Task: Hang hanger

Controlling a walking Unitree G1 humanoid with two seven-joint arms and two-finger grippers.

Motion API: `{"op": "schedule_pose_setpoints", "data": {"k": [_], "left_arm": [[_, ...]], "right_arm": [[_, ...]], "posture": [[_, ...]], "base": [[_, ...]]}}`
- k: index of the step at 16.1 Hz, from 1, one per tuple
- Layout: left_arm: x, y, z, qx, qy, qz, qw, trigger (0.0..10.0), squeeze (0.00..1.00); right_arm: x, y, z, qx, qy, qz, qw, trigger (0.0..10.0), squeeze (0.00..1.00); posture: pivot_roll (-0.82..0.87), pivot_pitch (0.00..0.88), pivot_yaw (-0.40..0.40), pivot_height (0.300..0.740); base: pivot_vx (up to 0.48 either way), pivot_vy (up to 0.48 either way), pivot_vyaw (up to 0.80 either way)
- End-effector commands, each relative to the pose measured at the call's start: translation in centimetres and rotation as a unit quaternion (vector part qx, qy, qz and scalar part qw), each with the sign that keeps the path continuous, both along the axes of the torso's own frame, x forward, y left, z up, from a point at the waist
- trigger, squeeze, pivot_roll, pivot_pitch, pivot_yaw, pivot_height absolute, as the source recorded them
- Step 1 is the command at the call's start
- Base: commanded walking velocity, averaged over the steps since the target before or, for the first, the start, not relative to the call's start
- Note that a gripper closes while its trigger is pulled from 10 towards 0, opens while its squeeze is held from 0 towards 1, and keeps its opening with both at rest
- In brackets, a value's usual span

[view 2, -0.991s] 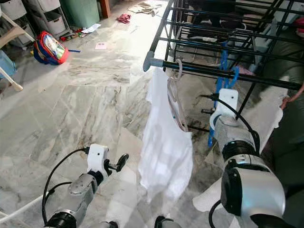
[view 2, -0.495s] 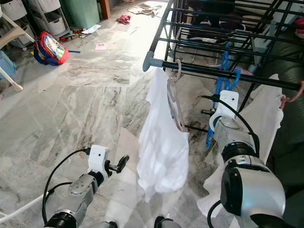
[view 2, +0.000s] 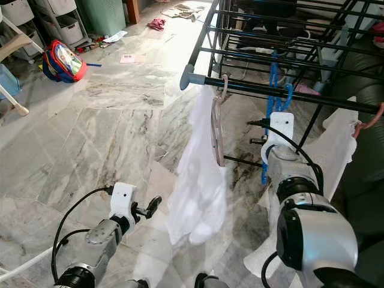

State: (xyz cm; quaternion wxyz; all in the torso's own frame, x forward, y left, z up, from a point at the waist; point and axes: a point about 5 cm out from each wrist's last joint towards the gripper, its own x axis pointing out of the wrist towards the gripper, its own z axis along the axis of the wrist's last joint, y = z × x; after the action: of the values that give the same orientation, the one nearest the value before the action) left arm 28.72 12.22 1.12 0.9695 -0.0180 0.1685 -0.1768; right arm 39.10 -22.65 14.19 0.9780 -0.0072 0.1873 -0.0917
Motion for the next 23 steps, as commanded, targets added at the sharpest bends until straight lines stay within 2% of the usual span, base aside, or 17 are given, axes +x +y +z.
{"op": "schedule_pose_setpoints", "data": {"k": [1, 4, 9, 14, 17, 18, 19, 23], "left_arm": [[-0.3, 0.2, -0.3, 0.007, 0.008, 0.001, 1.0, 10.0, 0.0], [-0.5, 0.2, -0.5, 0.009, 0.012, -0.001, 1.0, 10.0, 0.0], [-0.7, 0.5, -0.6, 0.015, 0.019, -0.005, 1.0, 10.0, 0.0], [-0.7, 0.4, -0.7, 0.017, 0.023, -0.011, 1.0, 10.0, 0.0], [-0.8, 0.5, -0.7, 0.018, 0.026, -0.015, 0.999, 10.0, 0.0], [-0.8, 0.4, -0.6, 0.018, 0.026, -0.016, 0.999, 10.0, 0.0], [-0.7, 0.4, -0.6, 0.018, 0.026, -0.015, 0.999, 10.0, 0.0], [-0.8, 0.4, -0.7, 0.017, 0.028, -0.015, 0.999, 10.0, 0.0]], "right_arm": [[0.3, -0.1, 0.9, 0.008, -0.004, -0.002, 1.0, 10.0, 0.0], [0.1, -0.8, 0.7, 0.041, 0.002, -0.027, 0.999, 10.0, 0.0], [-0.9, -1.3, -1.4, 0.055, 0.039, -0.046, 0.997, 10.0, 0.0], [-1.6, -1.1, -2.9, 0.052, 0.065, -0.043, 0.996, 10.0, 0.0], [-2.0, -1.2, -3.7, 0.028, 0.082, -0.047, 0.995, 10.0, 0.0], [-2.0, -1.3, -3.6, 0.034, 0.075, -0.052, 0.995, 10.0, 0.77], [-1.9, -1.5, -3.4, 0.023, 0.07, -0.052, 0.996, 10.0, 1.0], [-1.8, -1.8, -3.0, 0.012, 0.063, -0.055, 0.996, 10.0, 1.0]], "posture": [[0.12, 0.175, -0.025, 0.74], [0.13, 0.178, -0.025, 0.74], [0.14, 0.18, -0.02, 0.74], [0.14, 0.178, -0.015, 0.74], [0.14, 0.175, -0.009, 0.74], [0.14, 0.175, -0.008, 0.74], [0.14, 0.177, -0.008, 0.74], [0.14, 0.181, -0.009, 0.74]], "base": [[0.0, 0.0, 0.0], [0.0, 0.0, 0.0], [0.0, 0.0, 0.0], [0.0, 0.0, 0.0], [0.0, 0.0, 0.0], [0.0, 0.0, 0.0], [0.0, 0.0, 0.0], [0.0, 0.0, 0.0]]}}
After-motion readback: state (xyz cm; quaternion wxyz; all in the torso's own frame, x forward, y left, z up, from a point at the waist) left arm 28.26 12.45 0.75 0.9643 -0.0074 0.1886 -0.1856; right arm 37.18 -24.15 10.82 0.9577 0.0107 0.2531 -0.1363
